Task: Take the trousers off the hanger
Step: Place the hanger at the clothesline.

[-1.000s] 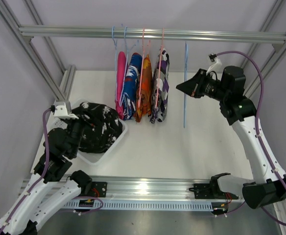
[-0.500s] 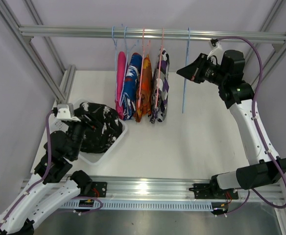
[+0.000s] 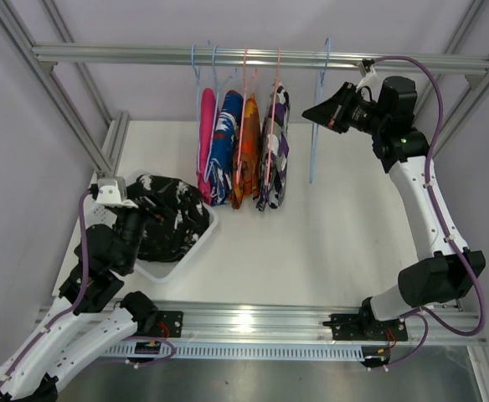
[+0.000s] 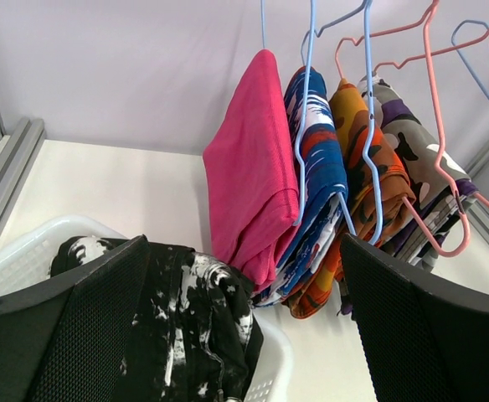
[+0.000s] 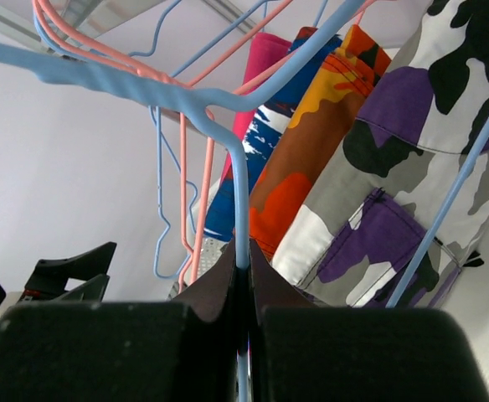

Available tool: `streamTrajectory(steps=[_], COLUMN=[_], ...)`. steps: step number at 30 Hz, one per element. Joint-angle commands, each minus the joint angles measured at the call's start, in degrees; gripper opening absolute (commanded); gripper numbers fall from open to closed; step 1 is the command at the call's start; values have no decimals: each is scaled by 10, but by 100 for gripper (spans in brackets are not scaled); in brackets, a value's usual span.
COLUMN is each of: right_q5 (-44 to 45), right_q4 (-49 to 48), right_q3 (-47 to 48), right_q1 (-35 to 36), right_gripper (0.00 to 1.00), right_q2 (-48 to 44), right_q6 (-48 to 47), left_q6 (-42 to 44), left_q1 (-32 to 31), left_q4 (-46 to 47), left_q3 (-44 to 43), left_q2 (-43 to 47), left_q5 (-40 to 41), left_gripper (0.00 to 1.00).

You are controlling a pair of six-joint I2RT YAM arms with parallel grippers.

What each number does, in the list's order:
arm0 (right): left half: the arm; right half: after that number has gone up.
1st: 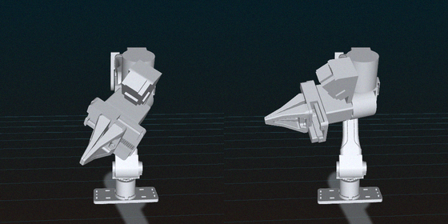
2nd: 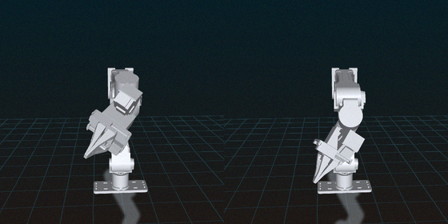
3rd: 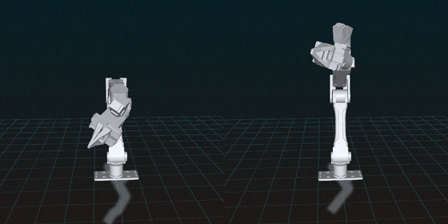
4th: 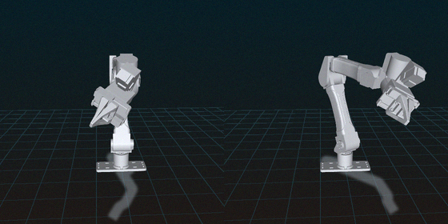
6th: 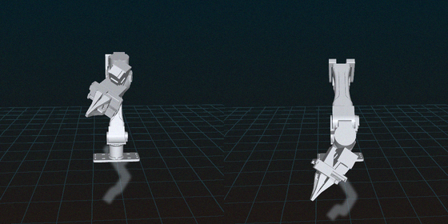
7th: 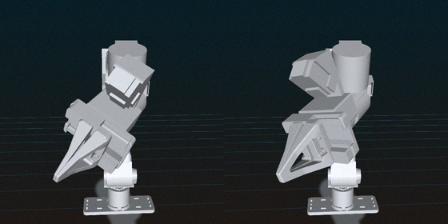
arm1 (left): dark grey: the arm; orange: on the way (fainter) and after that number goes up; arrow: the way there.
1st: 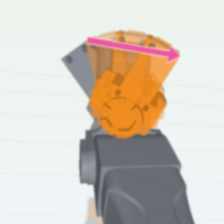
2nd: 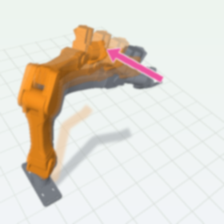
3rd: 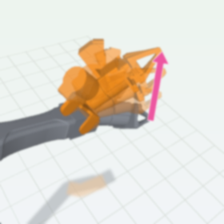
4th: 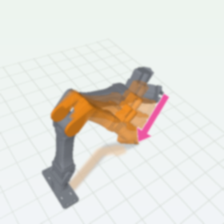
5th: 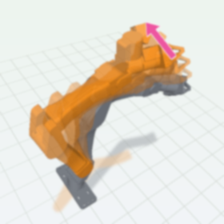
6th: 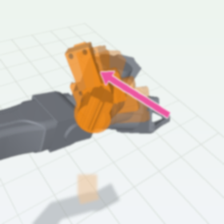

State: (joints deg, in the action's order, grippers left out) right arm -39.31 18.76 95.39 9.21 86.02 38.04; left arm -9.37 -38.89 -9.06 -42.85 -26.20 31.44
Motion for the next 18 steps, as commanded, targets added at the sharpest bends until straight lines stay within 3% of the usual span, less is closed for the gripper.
streamTrajectory(steps=[1,18], right_q5=[-27,-11], right_q4=[-42,-62], right_q3=[32,-4], right_q1=[-9,-16], right_gripper=[0,0], right_q2=[8,15], right_q6=[22,41], left_q6=[16,22], left_q1=[-6,-10], left_q4=[19,23], left_q3=[3,7], left_q2=[4,11], left_q5=[9,6], left_gripper=[99,99])
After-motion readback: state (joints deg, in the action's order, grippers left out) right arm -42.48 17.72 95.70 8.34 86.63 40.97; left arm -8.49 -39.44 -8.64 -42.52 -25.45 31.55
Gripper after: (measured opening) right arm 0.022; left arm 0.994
